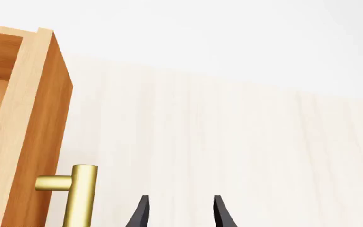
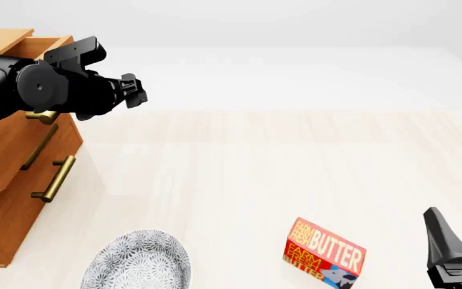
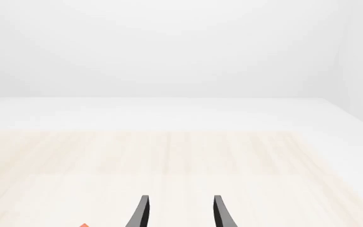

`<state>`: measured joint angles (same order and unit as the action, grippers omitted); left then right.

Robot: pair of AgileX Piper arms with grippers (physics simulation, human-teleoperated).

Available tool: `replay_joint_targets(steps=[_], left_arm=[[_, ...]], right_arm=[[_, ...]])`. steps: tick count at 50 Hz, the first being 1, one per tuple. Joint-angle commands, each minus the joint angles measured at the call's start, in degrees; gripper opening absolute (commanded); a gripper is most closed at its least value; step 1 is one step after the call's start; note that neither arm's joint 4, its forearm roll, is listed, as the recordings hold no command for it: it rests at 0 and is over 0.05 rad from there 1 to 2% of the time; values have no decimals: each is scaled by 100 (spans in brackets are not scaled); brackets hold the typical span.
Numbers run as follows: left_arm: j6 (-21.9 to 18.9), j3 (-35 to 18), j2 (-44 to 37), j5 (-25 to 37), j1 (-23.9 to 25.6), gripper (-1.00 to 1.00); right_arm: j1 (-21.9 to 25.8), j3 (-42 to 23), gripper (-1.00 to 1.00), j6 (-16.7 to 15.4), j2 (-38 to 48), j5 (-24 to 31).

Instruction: Put the chocolate pudding in the top drawer of the cabinet and close it.

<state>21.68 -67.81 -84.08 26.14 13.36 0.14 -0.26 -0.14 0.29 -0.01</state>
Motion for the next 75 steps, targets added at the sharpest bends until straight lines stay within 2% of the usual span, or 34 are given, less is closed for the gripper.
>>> replay_joint_targets(steps=[1, 38, 53, 70, 75], left_arm=[[-41, 8, 22, 46, -163, 100], [-77, 272, 186, -39, -543, 100], [-213, 405, 335, -68, -904, 100], [-433, 118, 199, -44, -1156, 100], [-460, 439, 223, -302, -1369, 100]], right_arm=[[-1, 0, 100, 0, 0, 0], [0, 0, 100, -1, 0, 0], [-1, 0, 100, 1, 0, 0], [0, 0, 100, 0, 0, 0], [0, 0, 100, 0, 0, 0]])
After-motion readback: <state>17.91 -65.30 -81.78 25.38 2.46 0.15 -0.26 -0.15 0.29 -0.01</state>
